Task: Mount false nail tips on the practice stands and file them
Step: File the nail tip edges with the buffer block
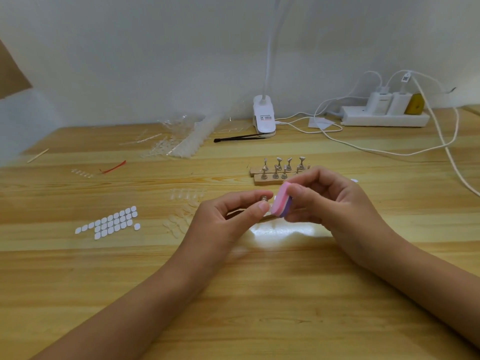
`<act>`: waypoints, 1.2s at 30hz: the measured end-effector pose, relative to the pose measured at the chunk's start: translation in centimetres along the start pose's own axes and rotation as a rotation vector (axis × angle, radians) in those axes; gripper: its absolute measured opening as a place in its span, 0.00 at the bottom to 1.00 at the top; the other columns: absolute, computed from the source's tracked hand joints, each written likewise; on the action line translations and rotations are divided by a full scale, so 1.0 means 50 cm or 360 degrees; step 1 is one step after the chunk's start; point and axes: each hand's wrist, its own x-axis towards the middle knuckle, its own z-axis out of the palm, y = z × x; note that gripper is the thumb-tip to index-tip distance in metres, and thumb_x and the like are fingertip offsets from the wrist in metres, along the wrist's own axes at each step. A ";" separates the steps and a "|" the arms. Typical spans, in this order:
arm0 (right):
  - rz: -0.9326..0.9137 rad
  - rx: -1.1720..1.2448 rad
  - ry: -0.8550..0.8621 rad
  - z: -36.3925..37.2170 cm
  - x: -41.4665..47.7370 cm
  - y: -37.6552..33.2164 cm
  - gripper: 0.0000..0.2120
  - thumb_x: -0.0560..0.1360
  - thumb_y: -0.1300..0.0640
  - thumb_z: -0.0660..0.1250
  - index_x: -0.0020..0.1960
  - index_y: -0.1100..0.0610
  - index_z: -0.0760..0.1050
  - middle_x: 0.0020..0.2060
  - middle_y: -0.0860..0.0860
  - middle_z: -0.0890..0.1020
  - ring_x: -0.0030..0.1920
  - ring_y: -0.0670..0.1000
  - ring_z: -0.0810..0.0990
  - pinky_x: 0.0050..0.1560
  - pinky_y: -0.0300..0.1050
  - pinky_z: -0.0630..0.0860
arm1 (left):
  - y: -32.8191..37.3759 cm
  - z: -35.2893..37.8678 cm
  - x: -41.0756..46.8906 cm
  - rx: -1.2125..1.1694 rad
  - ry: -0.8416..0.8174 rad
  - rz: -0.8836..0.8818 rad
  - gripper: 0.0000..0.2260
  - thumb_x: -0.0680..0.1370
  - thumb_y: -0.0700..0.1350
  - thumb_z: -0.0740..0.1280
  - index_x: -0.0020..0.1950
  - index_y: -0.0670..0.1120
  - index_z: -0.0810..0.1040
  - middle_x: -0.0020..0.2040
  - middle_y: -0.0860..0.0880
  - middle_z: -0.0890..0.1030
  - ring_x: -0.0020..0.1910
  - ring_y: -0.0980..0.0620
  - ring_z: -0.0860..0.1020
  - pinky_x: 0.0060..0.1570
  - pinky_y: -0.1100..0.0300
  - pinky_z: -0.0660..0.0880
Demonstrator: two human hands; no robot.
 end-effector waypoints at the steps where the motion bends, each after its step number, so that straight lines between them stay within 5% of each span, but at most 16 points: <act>1: 0.0021 -0.0006 -0.0048 -0.001 -0.001 0.000 0.13 0.67 0.54 0.72 0.48 0.61 0.78 0.40 0.54 0.85 0.40 0.53 0.85 0.40 0.41 0.81 | 0.000 0.001 0.000 -0.0003 0.0005 -0.0005 0.13 0.74 0.52 0.70 0.57 0.53 0.85 0.55 0.54 0.85 0.58 0.57 0.81 0.56 0.66 0.77; 4: 0.0061 -0.0062 -0.0230 0.006 -0.006 0.003 0.13 0.70 0.56 0.71 0.49 0.64 0.77 0.40 0.54 0.85 0.40 0.54 0.85 0.41 0.41 0.81 | -0.001 0.001 0.001 -0.0014 0.0045 -0.0013 0.13 0.74 0.53 0.70 0.56 0.52 0.85 0.54 0.54 0.85 0.58 0.57 0.81 0.57 0.61 0.73; 9: 0.0022 0.0063 0.0009 0.003 0.000 0.002 0.13 0.68 0.55 0.72 0.47 0.62 0.77 0.42 0.56 0.85 0.42 0.55 0.86 0.40 0.42 0.81 | -0.002 0.001 0.002 0.0002 0.0035 -0.0011 0.12 0.74 0.53 0.70 0.55 0.53 0.85 0.55 0.53 0.85 0.58 0.56 0.81 0.59 0.57 0.72; 14: 0.0118 0.0073 -0.0275 0.009 -0.007 0.010 0.13 0.70 0.59 0.72 0.48 0.66 0.73 0.43 0.55 0.85 0.44 0.58 0.86 0.44 0.44 0.82 | -0.007 0.002 0.004 -0.0046 0.0043 -0.0047 0.12 0.73 0.55 0.71 0.55 0.54 0.85 0.52 0.51 0.86 0.55 0.54 0.83 0.59 0.55 0.74; 20: 0.0051 0.0158 -0.0032 0.009 -0.003 0.003 0.11 0.68 0.58 0.71 0.48 0.62 0.75 0.43 0.57 0.84 0.43 0.57 0.86 0.42 0.43 0.81 | -0.009 0.000 0.008 -0.0134 0.0084 -0.0069 0.11 0.71 0.54 0.73 0.52 0.54 0.86 0.45 0.56 0.85 0.45 0.63 0.81 0.55 0.59 0.72; 24: 0.0086 0.0100 -0.0174 0.018 -0.009 0.011 0.11 0.68 0.59 0.72 0.47 0.62 0.75 0.43 0.54 0.84 0.45 0.58 0.86 0.43 0.43 0.82 | -0.011 0.002 0.005 -0.0121 0.0062 -0.0057 0.16 0.70 0.57 0.72 0.54 0.53 0.85 0.52 0.50 0.86 0.56 0.51 0.82 0.62 0.50 0.74; 29: 0.0005 0.0171 0.0028 0.009 -0.003 0.002 0.13 0.68 0.58 0.71 0.48 0.64 0.73 0.42 0.56 0.85 0.45 0.56 0.86 0.44 0.43 0.81 | -0.009 -0.001 0.007 -0.0086 0.0121 -0.0052 0.12 0.71 0.56 0.73 0.52 0.55 0.86 0.52 0.53 0.86 0.52 0.61 0.81 0.56 0.61 0.71; 36: 0.0057 0.0114 -0.0152 0.020 -0.012 0.004 0.15 0.69 0.58 0.71 0.49 0.67 0.71 0.43 0.57 0.86 0.46 0.57 0.86 0.45 0.43 0.82 | -0.009 0.001 0.005 -0.0100 0.0112 -0.0069 0.12 0.72 0.55 0.73 0.54 0.53 0.86 0.52 0.51 0.86 0.55 0.53 0.83 0.60 0.52 0.74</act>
